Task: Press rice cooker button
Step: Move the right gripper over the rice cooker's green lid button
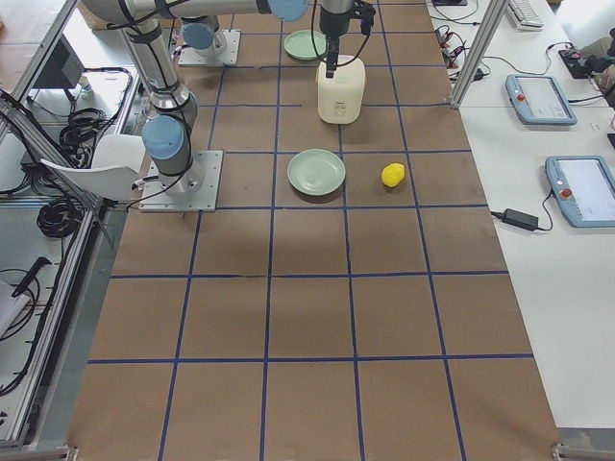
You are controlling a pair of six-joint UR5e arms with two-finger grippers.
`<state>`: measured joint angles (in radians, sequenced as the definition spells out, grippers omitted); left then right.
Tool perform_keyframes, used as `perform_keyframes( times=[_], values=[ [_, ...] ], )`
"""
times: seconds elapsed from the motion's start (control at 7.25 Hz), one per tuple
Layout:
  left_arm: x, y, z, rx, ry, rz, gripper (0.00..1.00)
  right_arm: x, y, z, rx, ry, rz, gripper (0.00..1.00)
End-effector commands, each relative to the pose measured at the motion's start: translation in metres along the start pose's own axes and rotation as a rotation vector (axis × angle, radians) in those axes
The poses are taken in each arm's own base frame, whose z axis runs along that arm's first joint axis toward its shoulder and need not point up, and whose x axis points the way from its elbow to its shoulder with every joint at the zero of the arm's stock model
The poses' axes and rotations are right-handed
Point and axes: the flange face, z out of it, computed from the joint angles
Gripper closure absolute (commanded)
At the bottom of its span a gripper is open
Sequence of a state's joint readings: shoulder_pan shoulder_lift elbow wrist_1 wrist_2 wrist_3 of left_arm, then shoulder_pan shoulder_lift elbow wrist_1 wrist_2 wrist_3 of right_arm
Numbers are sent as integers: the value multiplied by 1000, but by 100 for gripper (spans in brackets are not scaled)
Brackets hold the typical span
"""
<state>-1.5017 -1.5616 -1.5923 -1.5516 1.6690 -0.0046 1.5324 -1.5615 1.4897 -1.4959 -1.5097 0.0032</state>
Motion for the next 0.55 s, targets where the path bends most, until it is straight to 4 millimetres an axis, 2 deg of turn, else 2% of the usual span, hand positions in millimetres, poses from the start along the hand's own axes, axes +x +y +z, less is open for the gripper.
perform_keyframes(
  times=[0.0,0.14,0.28,0.41],
  values=[
    [0,0,0,1,-1,0,0,-39,0,8,21,-1,49,0],
    [0,0,0,1,0,0,0,-77,-6,21,61,-1,-8,0],
    [0,0,0,1,0,0,0,-98,-26,50,65,-15,7,1],
    [0,0,0,1,0,0,0,-111,-39,69,72,-28,35,26]
  ],
)
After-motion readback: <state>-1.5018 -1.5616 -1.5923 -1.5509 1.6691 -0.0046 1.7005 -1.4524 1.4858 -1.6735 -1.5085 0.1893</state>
